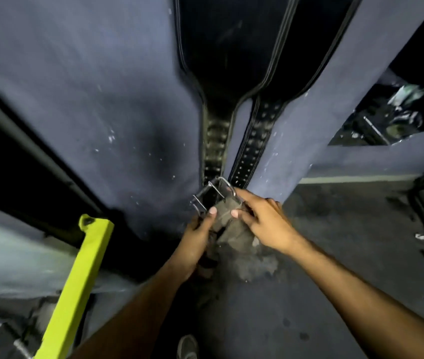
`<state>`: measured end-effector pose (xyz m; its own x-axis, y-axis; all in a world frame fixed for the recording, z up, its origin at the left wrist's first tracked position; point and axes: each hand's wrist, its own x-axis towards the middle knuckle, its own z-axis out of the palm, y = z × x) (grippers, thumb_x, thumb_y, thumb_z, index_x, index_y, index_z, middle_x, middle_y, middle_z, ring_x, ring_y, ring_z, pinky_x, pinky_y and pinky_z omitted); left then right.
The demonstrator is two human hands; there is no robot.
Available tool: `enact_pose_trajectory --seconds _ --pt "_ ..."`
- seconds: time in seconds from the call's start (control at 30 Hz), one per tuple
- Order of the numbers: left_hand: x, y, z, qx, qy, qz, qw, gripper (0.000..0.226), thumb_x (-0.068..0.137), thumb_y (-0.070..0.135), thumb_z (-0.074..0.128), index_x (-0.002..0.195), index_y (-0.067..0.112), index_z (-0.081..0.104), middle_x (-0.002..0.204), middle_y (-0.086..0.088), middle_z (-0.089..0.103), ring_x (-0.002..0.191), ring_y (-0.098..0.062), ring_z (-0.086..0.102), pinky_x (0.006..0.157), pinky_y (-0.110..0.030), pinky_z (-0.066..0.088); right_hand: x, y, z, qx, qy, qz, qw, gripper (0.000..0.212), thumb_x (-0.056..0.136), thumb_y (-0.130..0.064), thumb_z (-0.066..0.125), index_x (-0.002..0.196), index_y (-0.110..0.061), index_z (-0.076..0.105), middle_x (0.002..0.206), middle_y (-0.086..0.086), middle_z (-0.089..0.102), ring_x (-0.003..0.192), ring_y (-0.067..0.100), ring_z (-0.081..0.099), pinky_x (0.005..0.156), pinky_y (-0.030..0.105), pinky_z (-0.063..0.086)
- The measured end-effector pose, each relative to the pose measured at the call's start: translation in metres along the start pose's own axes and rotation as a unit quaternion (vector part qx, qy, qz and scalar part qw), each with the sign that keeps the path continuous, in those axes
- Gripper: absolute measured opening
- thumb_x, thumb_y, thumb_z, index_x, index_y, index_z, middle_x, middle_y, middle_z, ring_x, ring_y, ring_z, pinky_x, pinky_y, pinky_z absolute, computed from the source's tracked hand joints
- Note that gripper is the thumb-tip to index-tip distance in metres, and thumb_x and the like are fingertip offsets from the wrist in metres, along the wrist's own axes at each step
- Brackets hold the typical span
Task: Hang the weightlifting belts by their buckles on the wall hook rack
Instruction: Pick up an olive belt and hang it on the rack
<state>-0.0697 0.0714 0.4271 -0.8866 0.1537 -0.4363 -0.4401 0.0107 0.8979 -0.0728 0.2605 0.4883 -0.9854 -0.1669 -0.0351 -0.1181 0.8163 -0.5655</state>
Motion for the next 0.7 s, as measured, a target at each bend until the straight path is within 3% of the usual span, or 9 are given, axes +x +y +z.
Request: enact_pose_trajectory --seconds 0.07,0.2,0.37,0.53,0.7 --pt "-0.030 0.036 0.004 -0.053 -0.018 0.050 0.997 0.034 0.093 0.055 0.063 0.116 0.033 0.075 0.116 0.001 0.080 0.109 -0.019 0.077 0.082 -0.031 0.063 -0.003 -0.020 -0.028 0.130 0.010 0.009 0.991 0.057 0.098 -0.032 0.068 0.144 -0.055 0.044 0.094 -0.008 0.077 0.092 0.015 0.072 0.094 0.045 0.058" --pt "-0.090 0.110 0.013 -0.059 0.009 0.190 0.980 0.033 0.097 0.042 0.065 0.124 0.024 0.071 0.122 -0.003 0.078 0.113 -0.021 0.075 0.086 -0.028 0.061 -0.023 -0.069 -0.085 0.277 0.037 -0.040 0.959 0.053 0.098 -0.024 0.069 0.138 -0.056 0.053 0.114 -0.003 0.078 0.111 0.018 0.073 0.106 0.051 0.055" --pt "-0.162 0.216 0.018 -0.016 0.068 0.312 0.947 0.028 0.094 0.051 0.062 0.111 0.030 0.054 0.112 0.005 0.076 0.111 -0.019 0.074 0.085 -0.028 0.060 -0.050 -0.143 -0.168 0.313 0.092 -0.103 0.940 0.050 0.103 -0.026 0.063 0.149 -0.035 0.048 0.119 -0.010 0.077 0.114 0.007 0.072 0.106 0.043 0.056" --pt "-0.223 0.316 0.032 0.046 0.065 0.426 0.901 0.021 0.101 0.041 0.056 0.115 0.027 0.047 0.112 0.000 0.076 0.102 -0.010 0.076 0.081 -0.021 0.059 -0.074 -0.214 -0.242 0.312 0.226 -0.142 0.912 0.047 0.095 -0.054 0.061 0.138 -0.039 0.050 0.110 -0.012 0.077 0.105 0.004 0.072 0.098 0.043 0.059" --pt "-0.283 0.395 0.044 0.019 0.026 0.469 0.882 0.017 0.108 0.030 0.049 0.125 0.027 0.049 0.129 -0.015 0.070 0.116 -0.021 0.071 0.099 -0.037 0.058 -0.090 -0.273 -0.310 0.350 0.311 -0.219 0.856 0.037 0.093 -0.051 0.062 0.127 -0.038 0.056 0.107 -0.016 0.077 0.096 0.003 0.076 0.083 0.027 0.062"
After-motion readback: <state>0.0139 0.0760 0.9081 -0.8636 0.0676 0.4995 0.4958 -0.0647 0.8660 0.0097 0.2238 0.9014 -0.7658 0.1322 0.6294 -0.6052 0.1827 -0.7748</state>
